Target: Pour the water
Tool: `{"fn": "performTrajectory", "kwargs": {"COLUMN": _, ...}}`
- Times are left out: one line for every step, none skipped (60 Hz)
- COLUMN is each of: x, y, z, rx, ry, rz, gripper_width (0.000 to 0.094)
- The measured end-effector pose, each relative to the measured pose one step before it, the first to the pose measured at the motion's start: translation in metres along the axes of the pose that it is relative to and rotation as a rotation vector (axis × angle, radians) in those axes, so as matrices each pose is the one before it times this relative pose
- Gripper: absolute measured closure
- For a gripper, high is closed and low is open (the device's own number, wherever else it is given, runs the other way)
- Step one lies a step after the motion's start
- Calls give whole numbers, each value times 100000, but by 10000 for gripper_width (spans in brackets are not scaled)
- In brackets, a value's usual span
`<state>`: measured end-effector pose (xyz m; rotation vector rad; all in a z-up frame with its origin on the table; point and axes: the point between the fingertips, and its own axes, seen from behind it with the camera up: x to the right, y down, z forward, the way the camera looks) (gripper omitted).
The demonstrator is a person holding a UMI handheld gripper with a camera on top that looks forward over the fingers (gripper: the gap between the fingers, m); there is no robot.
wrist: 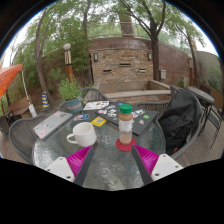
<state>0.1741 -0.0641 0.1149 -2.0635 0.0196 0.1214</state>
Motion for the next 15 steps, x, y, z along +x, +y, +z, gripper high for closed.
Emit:
{"fn": "performTrajectory", "kwargs": {"x": -570, "y": 421, "z": -899, "rx": -1075, "ry": 146, "rz": 282, "gripper_width": 101}}
{"fn": "performTrajectory", "kwargs": {"x": -558, "y": 432, "z": -973, "rx": -1058, "ry": 172, "rz": 334, "gripper_width": 102}}
{"fn": "performTrajectory", "kwargs": {"x": -437, "y": 454, "z": -562, "rx": -867, "ry": -25, "rz": 160, "gripper_width": 102}}
{"fn": "performTrajectory", "kwargs": {"x": -363, "y": 453, "z": -1048, "rx": -745, "ry": -357, "rz": 6, "gripper_width": 101}}
{"fn": "performTrajectory", "kwargs": {"x": -662, "y": 373, "z": -927, "rx": -666, "ry": -548, "rz": -71, "gripper_width": 102}}
{"fn": "performTrajectory", "kwargs": {"x": -636, "y": 345, "z": -890, "rx": -566, "ry": -508, "rz": -62, "gripper_width": 103}}
{"fn": "performTrajectory", "kwargs": {"x": -624, "y": 322, "z": -880, "rx": -571, "ry": -435, "rz": 134, "gripper_width": 102}}
{"fn": "performTrajectory", "kwargs": {"x": -416, "y": 435, "z": 262, "rx": -633, "ry": -299, "rz": 318, "gripper_width": 102}}
{"fn": "performTrajectory", "kwargs": {"x": -689, "y": 389, "z": -1957, "rx": -1274, "ry": -365, "rz": 443, "gripper_width": 103}}
{"fn": "performTrajectory", "kwargs": {"x": -421, "y": 476, "z": 306, "rx": -1084, "ry": -421, "rz": 460, "gripper_width": 103}}
{"fn": "performTrajectory", "kwargs": {"x": -717, "y": 273, "z": -490, "rx": -1145, "ry": -380, "rz": 564, "gripper_width": 102}}
{"fn": "performTrajectory", "kwargs": {"x": -409, "y": 465, "z": -1211, "rx": -1010, "ry": -714, "rz": 570, "gripper_width": 102}}
{"fn": "performTrajectory", "kwargs": {"x": -497, "y": 362, "z": -716, "rx": -838, "ry": -791, "rz": 627, "gripper_width": 102}}
{"fn": "performTrajectory", "kwargs": {"x": -497, "y": 371, "z": -713, "rx": -865, "ry": -868, "rz": 639, "gripper_width": 102}}
{"fn": "performTrajectory", "kwargs": {"x": -480, "y": 305, "z": -666, "rx": -873, "ry": -862, "rz": 686, "gripper_width": 102}}
